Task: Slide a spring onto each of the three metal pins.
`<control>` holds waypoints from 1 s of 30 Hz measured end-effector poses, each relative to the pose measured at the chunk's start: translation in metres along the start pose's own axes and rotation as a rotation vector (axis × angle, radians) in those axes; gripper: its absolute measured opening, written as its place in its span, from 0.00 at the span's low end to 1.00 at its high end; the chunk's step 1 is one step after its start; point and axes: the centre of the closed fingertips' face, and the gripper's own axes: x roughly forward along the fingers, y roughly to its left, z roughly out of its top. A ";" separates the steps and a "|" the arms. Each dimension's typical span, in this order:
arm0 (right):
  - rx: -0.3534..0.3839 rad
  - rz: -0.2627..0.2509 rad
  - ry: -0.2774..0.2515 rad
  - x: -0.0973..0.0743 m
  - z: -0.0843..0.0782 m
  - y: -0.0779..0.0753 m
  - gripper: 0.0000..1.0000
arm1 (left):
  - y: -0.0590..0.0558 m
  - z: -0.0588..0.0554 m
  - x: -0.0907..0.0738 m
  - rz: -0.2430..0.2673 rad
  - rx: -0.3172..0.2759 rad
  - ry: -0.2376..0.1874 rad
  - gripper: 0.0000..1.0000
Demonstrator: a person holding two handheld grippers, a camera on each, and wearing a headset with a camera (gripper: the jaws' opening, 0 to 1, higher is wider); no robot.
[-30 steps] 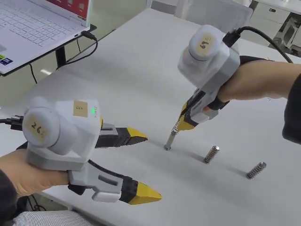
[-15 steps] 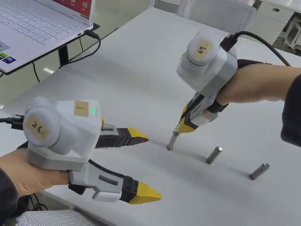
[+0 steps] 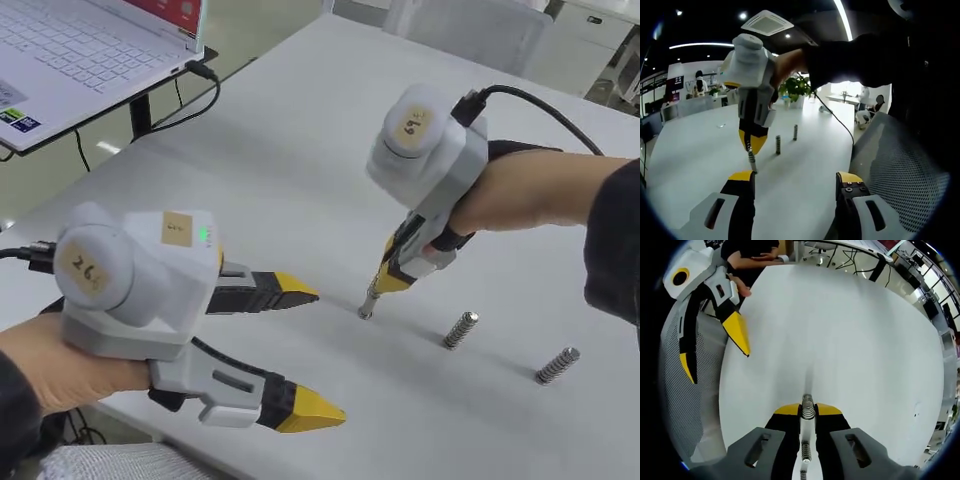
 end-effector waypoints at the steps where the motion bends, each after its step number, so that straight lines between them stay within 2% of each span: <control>1: 0.000 0.000 0.001 0.001 0.000 0.000 0.08 | 0.000 0.000 0.000 0.000 -0.001 0.000 0.61; 11: 0.012 0.027 0.023 0.013 -0.006 0.007 0.09 | -0.001 0.000 0.000 0.000 -0.002 0.003 0.60; 17: 0.006 0.037 0.033 0.015 -0.007 0.018 0.09 | 0.000 -0.002 0.000 -0.001 -0.003 0.005 0.60; 30: -0.009 0.044 0.053 0.020 -0.010 0.029 0.09 | 0.000 -0.003 0.000 -0.001 -0.006 0.005 0.60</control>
